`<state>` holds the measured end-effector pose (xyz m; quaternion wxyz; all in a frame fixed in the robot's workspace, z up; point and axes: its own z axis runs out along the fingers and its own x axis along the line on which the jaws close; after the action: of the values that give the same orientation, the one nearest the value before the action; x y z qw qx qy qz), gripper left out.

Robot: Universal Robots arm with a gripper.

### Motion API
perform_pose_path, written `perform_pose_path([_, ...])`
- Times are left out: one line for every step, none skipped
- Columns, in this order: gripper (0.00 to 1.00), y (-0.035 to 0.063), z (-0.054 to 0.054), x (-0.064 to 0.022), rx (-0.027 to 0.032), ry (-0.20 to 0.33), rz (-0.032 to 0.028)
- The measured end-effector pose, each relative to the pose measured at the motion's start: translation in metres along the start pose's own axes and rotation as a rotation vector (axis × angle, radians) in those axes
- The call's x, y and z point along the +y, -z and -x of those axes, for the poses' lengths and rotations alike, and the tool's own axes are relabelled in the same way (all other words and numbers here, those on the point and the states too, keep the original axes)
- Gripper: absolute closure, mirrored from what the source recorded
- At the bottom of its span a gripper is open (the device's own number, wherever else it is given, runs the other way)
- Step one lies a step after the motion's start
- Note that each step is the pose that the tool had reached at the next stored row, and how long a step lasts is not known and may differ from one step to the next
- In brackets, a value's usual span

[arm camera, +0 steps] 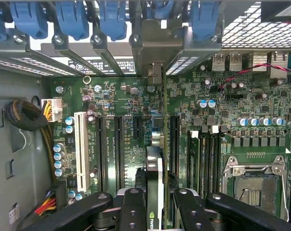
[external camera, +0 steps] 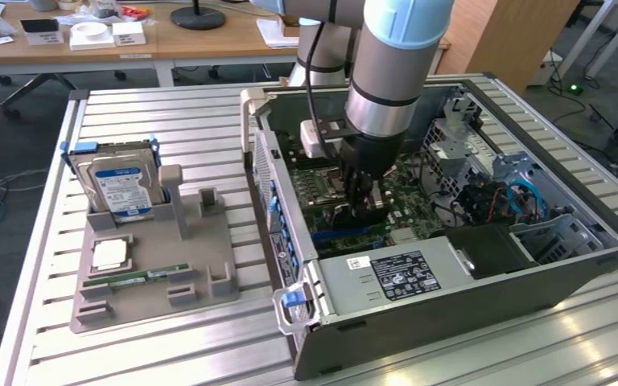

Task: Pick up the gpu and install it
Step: 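Insert the gpu into the slot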

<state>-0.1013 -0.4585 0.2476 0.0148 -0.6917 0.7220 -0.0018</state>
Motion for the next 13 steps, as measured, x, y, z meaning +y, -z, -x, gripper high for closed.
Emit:
perform_pose_path([0.73, -0.0005, 0.0000, 0.0000, 0.0003, 0.000, 0.0001])
perform_pose_path([0.73, -0.0007, -0.0001, 0.0000, 0.0004, 0.000, 0.0001])
perform_pose_path([0.73, -0.0007, -0.0001, 0.0000, 0.0004, 0.000, 0.0001])
perform_pose_path([0.73, -0.0007, -0.0001, 0.0000, 0.0005, 0.000, 0.0002])
perform_pose_path([0.73, -0.0008, 0.0000, 0.0000, 0.0003, 0.000, 0.0001])
perform_pose_path([0.73, -0.0008, 0.0000, 0.0000, 0.0002, 0.000, 0.0001])
perform_pose_path([0.73, -0.0008, 0.0000, 0.0000, 0.0001, 0.000, 0.0001])
perform_pose_path([0.73, -0.0008, 0.0000, 0.0000, 0.0000, 0.000, 0.0000])
perform_pose_path([0.73, -0.0007, 0.0000, 0.0000, -0.0002, 0.000, -0.0001])
perform_pose_path([0.73, -0.0003, 0.0001, 0.0000, -0.0003, 0.000, -0.0002])
perform_pose_path([0.73, 0.0001, 0.0001, 0.0000, -0.0006, 0.000, -0.0003])
perform_pose_path([0.73, 0.0010, 0.0001, -0.0001, -0.0003, 0.000, -0.0002])
perform_pose_path([0.73, 0.0020, 0.0001, -0.0001, 0.0001, 0.000, 0.0000])
